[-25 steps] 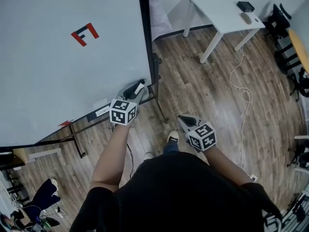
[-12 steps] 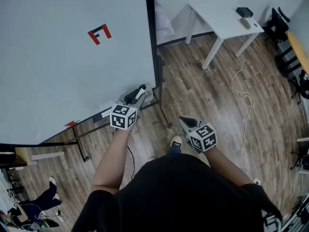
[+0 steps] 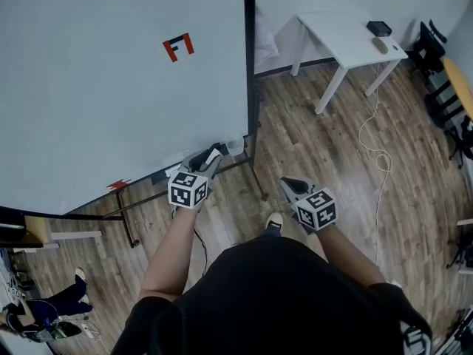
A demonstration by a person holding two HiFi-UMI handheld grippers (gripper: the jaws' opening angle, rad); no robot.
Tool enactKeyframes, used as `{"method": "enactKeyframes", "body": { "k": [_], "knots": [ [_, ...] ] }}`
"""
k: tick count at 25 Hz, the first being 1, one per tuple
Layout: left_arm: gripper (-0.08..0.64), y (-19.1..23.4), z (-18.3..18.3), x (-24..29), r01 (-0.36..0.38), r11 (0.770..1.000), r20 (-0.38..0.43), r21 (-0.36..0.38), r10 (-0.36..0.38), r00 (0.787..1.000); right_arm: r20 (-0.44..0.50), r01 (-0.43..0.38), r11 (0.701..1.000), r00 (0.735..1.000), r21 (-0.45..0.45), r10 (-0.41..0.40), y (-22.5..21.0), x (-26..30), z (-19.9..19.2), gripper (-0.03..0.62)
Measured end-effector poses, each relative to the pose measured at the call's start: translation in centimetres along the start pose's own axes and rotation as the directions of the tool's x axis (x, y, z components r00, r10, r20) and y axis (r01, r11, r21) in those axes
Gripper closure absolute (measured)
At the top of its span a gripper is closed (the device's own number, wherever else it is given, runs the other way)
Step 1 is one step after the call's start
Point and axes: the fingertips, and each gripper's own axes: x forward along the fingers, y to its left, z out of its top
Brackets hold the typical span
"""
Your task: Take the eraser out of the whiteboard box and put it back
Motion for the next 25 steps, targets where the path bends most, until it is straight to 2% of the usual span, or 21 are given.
{"method": "enactKeyframes", "body": {
  "k": [9, 25],
  "knots": [
    [0.408, 0.2, -3.6, -3.8, -0.022, 0.999, -0.028, -0.024, 0.021, 0.999, -0.002, -0.005, 1.0, 1.0, -0.009, 0.005, 2.2, 0.1, -0.3, 0.598],
    [0.408, -0.5, -7.4, -8.2, -0.022, 0.999, -0.054, -0.049, 0.02, 0.998, -0.009, 0.027, 0.999, 1.0, -0.028, -0.028, 4.8, -1.0, -1.6, 0.598]
  ]
}}
